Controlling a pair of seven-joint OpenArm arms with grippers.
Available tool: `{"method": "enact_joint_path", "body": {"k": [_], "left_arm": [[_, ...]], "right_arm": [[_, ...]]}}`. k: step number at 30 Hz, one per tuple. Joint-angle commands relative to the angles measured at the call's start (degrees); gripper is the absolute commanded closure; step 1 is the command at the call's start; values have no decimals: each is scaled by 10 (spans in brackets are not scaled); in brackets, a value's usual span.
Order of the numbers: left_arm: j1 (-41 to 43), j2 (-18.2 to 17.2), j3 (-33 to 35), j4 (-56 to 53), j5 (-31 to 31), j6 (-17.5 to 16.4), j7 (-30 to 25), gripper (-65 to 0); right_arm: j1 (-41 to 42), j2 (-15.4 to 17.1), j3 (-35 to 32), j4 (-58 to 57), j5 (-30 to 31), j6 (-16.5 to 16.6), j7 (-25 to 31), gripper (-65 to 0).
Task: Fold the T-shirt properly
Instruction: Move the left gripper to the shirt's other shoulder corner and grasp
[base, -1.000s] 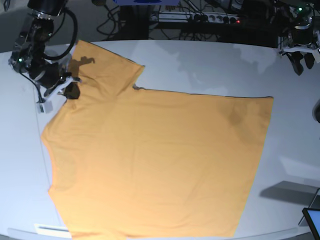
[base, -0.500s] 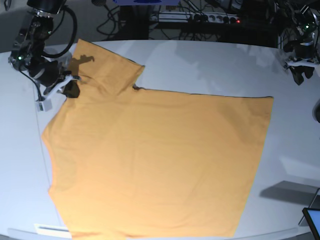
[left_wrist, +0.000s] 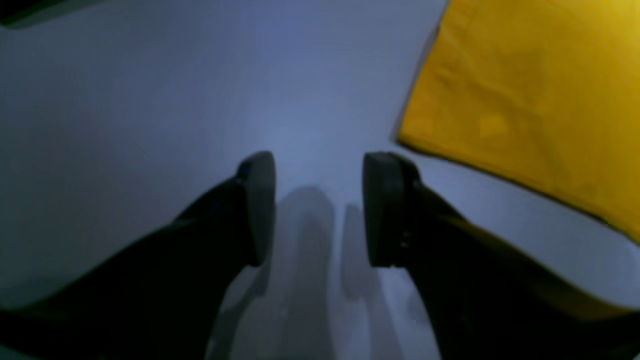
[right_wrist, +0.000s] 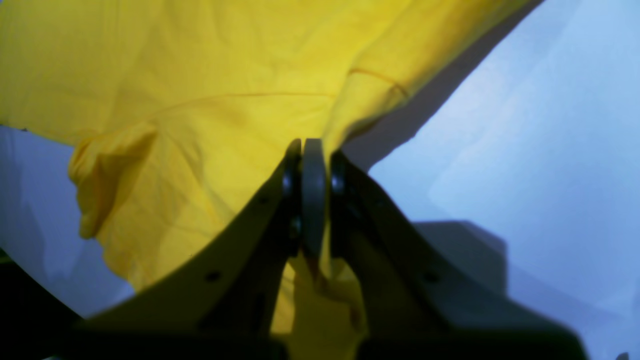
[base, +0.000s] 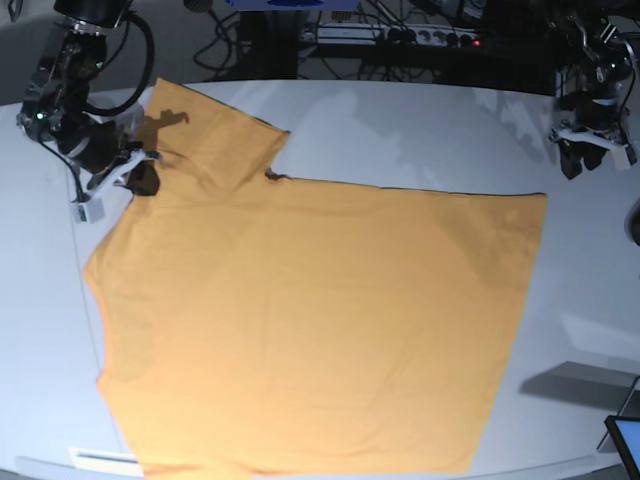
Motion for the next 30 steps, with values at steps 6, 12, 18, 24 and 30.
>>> {"method": "enact_joint_path", "body": {"k": [6, 12, 18, 24, 30], "left_arm": [[-32, -13, -5, -64, -8, -58, 2, -289], [-46, -12, -5, -96, -8, -86, 2, -289], [-50, -16, -5, -120, -51, -99, 2, -289], [-62, -35, -1, -162, -102, -99, 2, -289], [-84, -36, 0, -197, -102, -99, 2, -289]], "right_arm": [[-1, 5, 0, 5, -11, 1, -12, -3], [-1, 5, 0, 5, -11, 1, -12, -3], [-1, 5, 0, 5, -11, 1, -12, -3], [-1, 5, 0, 5, -12, 1, -12, -3], [-1, 5, 0, 5, -12, 1, -12, -3]]}}
